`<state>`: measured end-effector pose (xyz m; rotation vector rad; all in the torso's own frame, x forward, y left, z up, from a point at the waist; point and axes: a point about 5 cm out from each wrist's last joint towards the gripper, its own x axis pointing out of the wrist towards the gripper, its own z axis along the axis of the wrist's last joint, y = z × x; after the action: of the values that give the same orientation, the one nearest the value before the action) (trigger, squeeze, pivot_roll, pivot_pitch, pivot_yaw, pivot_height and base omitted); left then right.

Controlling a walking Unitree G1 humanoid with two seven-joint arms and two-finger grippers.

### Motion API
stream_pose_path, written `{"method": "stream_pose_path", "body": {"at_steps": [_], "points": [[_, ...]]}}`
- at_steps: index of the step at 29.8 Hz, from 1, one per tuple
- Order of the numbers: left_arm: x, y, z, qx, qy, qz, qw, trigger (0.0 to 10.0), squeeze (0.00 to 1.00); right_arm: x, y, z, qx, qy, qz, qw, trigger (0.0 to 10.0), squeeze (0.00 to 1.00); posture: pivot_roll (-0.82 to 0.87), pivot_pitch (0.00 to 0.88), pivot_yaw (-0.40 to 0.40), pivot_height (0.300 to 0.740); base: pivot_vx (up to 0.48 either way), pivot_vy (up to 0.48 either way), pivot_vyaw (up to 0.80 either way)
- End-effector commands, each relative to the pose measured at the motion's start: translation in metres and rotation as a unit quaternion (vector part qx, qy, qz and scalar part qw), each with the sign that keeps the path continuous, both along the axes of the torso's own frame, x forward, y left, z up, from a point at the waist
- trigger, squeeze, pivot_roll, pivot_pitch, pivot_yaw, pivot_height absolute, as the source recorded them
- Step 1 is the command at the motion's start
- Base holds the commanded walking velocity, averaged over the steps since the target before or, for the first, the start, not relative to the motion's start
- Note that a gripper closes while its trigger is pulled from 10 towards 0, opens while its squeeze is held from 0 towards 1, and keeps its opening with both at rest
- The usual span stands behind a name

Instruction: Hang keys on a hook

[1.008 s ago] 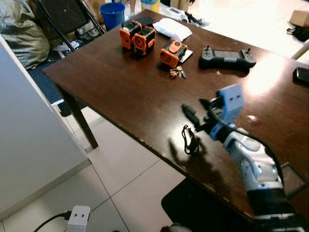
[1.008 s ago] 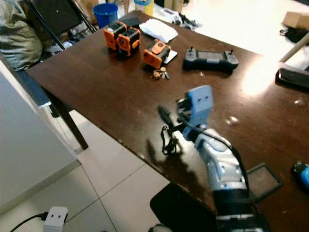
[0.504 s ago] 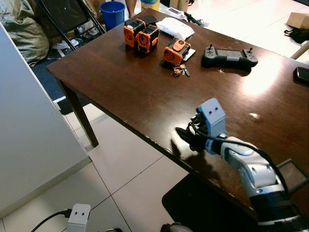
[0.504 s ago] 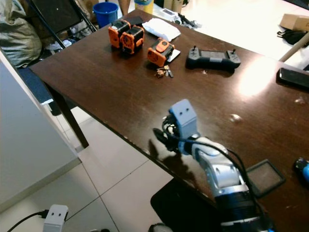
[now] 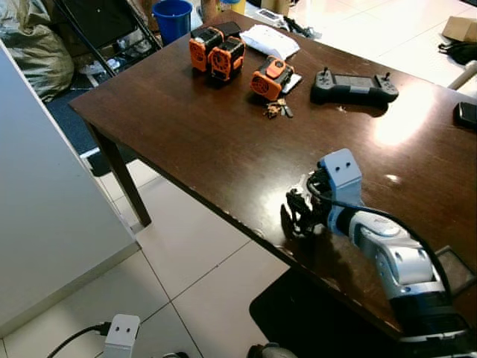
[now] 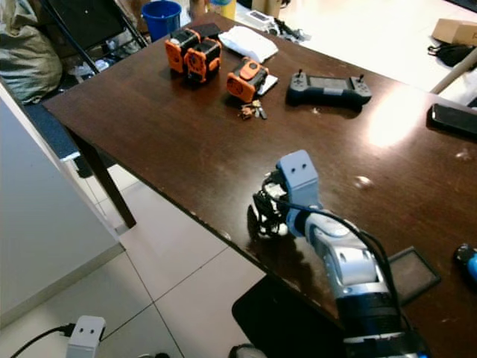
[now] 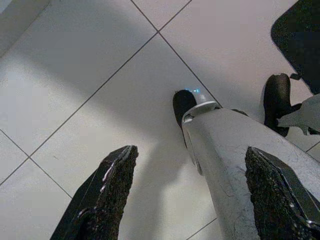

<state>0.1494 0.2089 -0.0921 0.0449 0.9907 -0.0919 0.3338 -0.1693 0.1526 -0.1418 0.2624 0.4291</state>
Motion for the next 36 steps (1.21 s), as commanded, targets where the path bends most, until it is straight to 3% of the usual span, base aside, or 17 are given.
{"method": "stream_pose_path", "body": {"at_steps": [1,13,14,16,17,19,21,23,24,36], "points": [[-0.034,-0.003,-0.013,-0.006,0.065,-0.008,0.998,10.0,0.00,-0.004,0.005,-0.005,0.009,0.015,0.014,1.000,10.0,0.00,-0.08,0.107,0.053,0.740,0.000,0.000,0.00],[-0.035,-0.006,-0.014,-0.008,0.067,-0.012,0.998,10.0,0.00,-0.014,0.013,-0.013,0.018,0.066,0.040,0.997,10.0,0.00,-0.08,0.109,0.052,0.740,0.000,0.000,0.00],[-0.035,-0.006,-0.014,-0.008,0.067,-0.011,0.998,10.0,0.00,-0.014,0.014,-0.013,0.019,0.068,0.040,0.997,9.3,0.00,-0.08,0.110,0.051,0.740,0.000,0.000,0.00],[-0.035,-0.006,-0.014,-0.008,0.066,-0.011,0.998,10.0,0.00,-0.014,0.014,-0.013,0.020,0.069,0.040,0.997,9.3,0.00,-0.08,0.110,0.051,0.740,0.000,0.000,0.00],[-0.035,-0.006,-0.014,-0.008,0.066,-0.011,0.998,10.0,0.00,-0.014,0.014,-0.012,0.022,0.067,0.039,0.997,5.8,0.00,-0.08,0.110,0.051,0.740,0.000,0.000,0.00],[-0.035,-0.006,-0.014,-0.008,0.066,-0.011,0.998,10.0,0.00,-0.014,0.015,-0.012,0.023,0.065,0.039,0.997,5.8,0.00,-0.08,0.110,0.051,0.740,0.000,0.000,0.00],[-0.035,-0.005,-0.014,-0.008,0.066,-0.011,0.998,10.0,0.00,-0.014,0.015,-0.011,0.028,0.062,0.039,0.997,1.7,0.00,-0.08,0.111,0.052,0.740,0.000,0.000,0.00],[-0.035,-0.005,-0.014,-0.008,0.067,-0.011,0.998,10.0,0.00,-0.014,0.015,-0.011,0.030,0.063,0.039,0.997,1.7,0.00,-0.08,0.111,0.052,0.740,0.000,0.000,0.00],[-0.036,-0.005,-0.014,-0.007,0.067,-0.010,0.998,10.0,0.00,-0.014,0.015,-0.012,0.030,0.064,0.038,0.997,0.0,0.00,-0.08,0.115,0.054,0.740,0.000,0.000,0.00],[-0.037,-0.003,-0.014,-0.006,0.069,-0.009,0.998,10.0,0.00,-0.012,0.009,-0.016,0.037,0.088,0.003,0.995,0.0,0.00,-0.07,0.120,0.058,0.740,0.000,0.000,0.00]]}}
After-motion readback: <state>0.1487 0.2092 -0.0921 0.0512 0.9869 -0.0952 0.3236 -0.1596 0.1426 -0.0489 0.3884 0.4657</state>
